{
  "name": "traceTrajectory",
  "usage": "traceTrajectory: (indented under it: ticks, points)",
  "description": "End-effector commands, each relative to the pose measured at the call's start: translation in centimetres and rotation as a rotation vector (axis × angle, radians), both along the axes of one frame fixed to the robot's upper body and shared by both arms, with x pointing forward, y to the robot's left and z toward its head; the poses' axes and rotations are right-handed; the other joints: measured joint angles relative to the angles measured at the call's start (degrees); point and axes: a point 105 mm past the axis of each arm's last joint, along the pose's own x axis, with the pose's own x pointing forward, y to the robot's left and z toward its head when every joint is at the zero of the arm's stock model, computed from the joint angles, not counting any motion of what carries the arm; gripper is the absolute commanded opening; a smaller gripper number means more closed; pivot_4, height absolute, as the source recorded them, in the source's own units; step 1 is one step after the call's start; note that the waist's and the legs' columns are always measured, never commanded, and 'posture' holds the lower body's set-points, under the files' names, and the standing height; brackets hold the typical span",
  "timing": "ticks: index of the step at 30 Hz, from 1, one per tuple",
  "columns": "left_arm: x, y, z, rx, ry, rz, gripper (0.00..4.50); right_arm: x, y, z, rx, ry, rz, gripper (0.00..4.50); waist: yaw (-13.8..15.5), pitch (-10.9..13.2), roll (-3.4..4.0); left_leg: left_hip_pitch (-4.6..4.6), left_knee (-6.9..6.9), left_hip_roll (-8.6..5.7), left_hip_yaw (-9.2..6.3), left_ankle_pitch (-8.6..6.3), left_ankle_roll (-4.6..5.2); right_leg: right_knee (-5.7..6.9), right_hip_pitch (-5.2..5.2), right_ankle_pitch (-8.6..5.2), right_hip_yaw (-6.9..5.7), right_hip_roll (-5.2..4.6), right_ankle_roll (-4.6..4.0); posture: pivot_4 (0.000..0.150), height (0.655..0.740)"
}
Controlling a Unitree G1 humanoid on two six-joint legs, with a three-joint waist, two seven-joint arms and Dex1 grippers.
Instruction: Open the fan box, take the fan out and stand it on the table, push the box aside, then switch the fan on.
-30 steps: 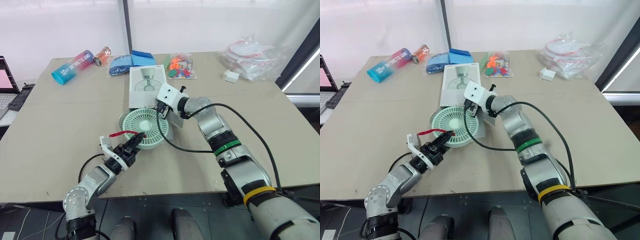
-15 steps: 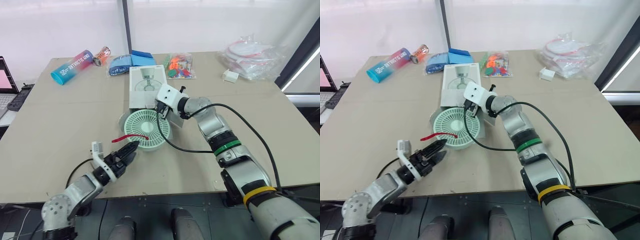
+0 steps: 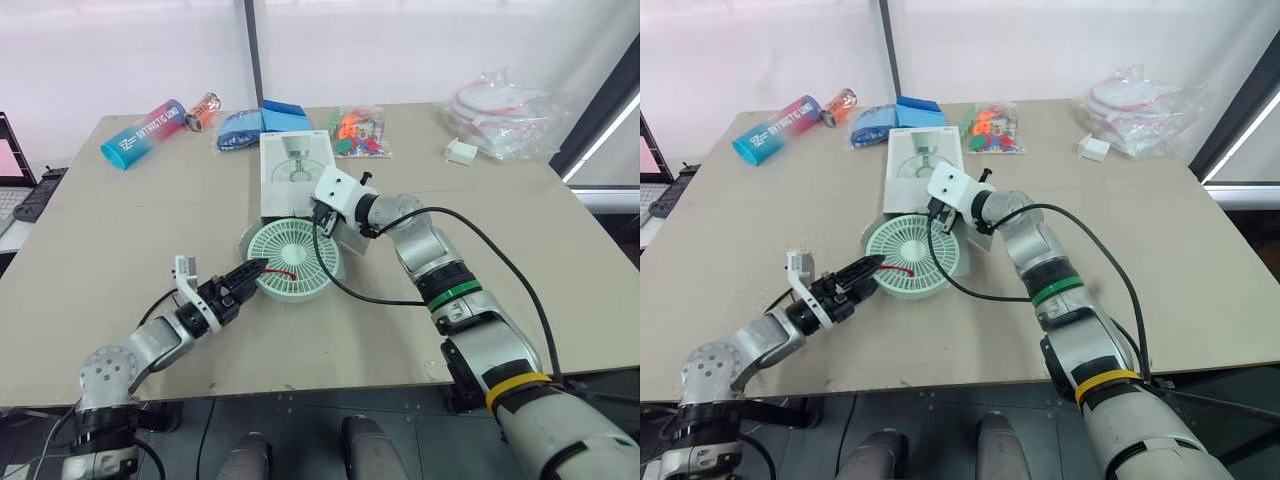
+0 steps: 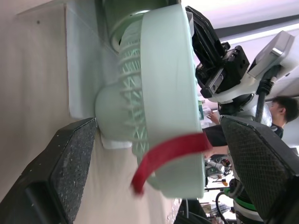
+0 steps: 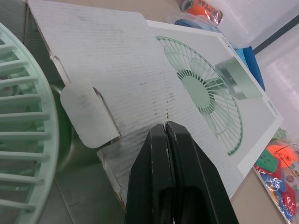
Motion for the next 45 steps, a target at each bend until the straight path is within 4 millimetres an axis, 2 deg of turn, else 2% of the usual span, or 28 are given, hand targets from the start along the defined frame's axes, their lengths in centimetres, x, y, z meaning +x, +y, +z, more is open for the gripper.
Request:
traceTrajectory:
  ticks: [1,7,8,14,18,23,27,29,34,39,42,44,45]
  points:
    - [0.6,-0.2,0.8,-0.037,-0.039,-0.002,3.94,-0.1,-0.1,0.7,0.014,-0.021,-0.003,0.0,0.0,0.0,0.0,0.0,0.0,0.0,0.0,0.0,0.0,0.0,0.0,0.0,0.0,0.0,0.0,0.15,0.74]
    - [0.9,-0.9,0.7,-0.034,-0.034,-0.015,1.94,-0.1,-0.3,0.6,0.014,-0.022,-0.008,0.0,0.0,0.0,-0.01,0.0,0.01,0.0,0.0,0.0,0.0,0.01,0.01,0.01,0.0,-0.01,0.0,0.15,0.74]
    - [0.8,-1.0,0.7,-0.035,-0.033,-0.017,1.76,-0.1,-0.3,0.6,0.015,-0.022,-0.009,0.0,0.0,0.0,-0.01,-0.01,0.02,0.0,-0.01,0.0,0.0,0.01,0.01,0.01,0.0,-0.01,0.0,0.15,0.74]
    - [0.5,-1.2,0.5,-0.046,-0.01,-0.017,1.74,0.0,-0.2,0.6,0.014,-0.021,-0.011,0.0,0.0,0.0,-0.01,0.0,0.02,0.0,-0.01,0.0,0.0,0.01,0.01,0.01,0.0,-0.01,0.0,0.15,0.74]
    - [-0.4,-1.2,-0.4,-0.037,0.039,-0.008,1.74,0.0,0.0,0.6,0.015,-0.022,-0.004,0.0,0.0,0.0,-0.01,0.0,0.01,0.0,-0.01,0.0,0.0,0.01,-0.01,0.01,0.01,-0.01,0.0,0.15,0.74]
    - [-2.1,-1.7,-0.2,-0.072,0.049,-0.031,1.74,0.0,0.1,0.7,0.015,-0.026,0.0,0.0,0.0,0.0,-0.01,0.0,0.01,0.0,-0.01,0.0,0.0,0.01,-0.01,0.01,0.02,-0.01,0.0,0.15,0.74]
    - [-1.9,-1.4,-0.3,-0.075,0.041,0.01,1.74,0.0,0.1,0.8,0.017,-0.025,0.003,0.0,0.1,0.0,-0.01,0.0,0.02,0.0,0.0,0.0,0.0,0.01,0.03,0.01,0.02,-0.02,0.01,0.15,0.74]
    - [-1.5,-1.1,-0.4,-0.071,0.049,0.027,2.75,0.0,0.2,0.8,0.02,-0.027,0.007,0.0,0.1,0.0,-0.01,0.0,0.03,0.0,0.0,0.0,0.0,0.01,0.03,0.01,0.02,-0.01,0.01,0.15,0.74]
    - [-0.5,-0.5,0.2,-0.065,0.02,0.062,4.43,-0.1,0.5,1.4,0.032,-0.034,0.018,0.0,0.1,0.0,-0.01,0.0,0.02,0.0,0.0,0.0,0.0,0.0,0.01,0.01,0.02,-0.01,0.0,0.15,0.74]
    - [-0.9,-0.5,0.2,-0.074,0.016,0.039,4.43,-0.5,0.7,3.2,0.105,-0.03,0.05,0.0,0.1,0.0,-0.01,-0.03,0.0,0.0,0.0,0.0,0.0,-0.01,-0.02,0.01,0.02,-0.01,0.0,0.15,0.74]
    - [-1.3,-0.6,0.6,-0.078,-0.005,0.02,4.5,-1.4,0.3,4.5,0.16,-0.022,0.093,0.78,0.1,0.0,0.0,-0.05,0.0,0.0,0.0,0.0,0.0,-0.01,-0.05,0.01,0.02,-0.01,0.0,0.15,0.74]
    - [-1.5,-0.5,0.7,-0.072,-0.01,0.018,4.5,-2.3,-0.1,5.6,0.205,-0.019,0.126,1.46,0.1,0.0,0.0,-0.08,-0.01,0.0,0.0,0.0,0.0,-0.01,-0.08,0.01,0.01,-0.01,0.0,0.15,0.74]
    - [-1.6,-0.4,0.7,-0.07,-0.014,0.019,4.5,-2.7,-0.3,6.1,0.227,-0.014,0.138,2.05,0.1,0.0,0.0,-0.09,-0.01,0.0,-0.01,0.0,0.0,-0.01,-0.08,0.01,0.01,-0.01,0.01,0.15,0.74]
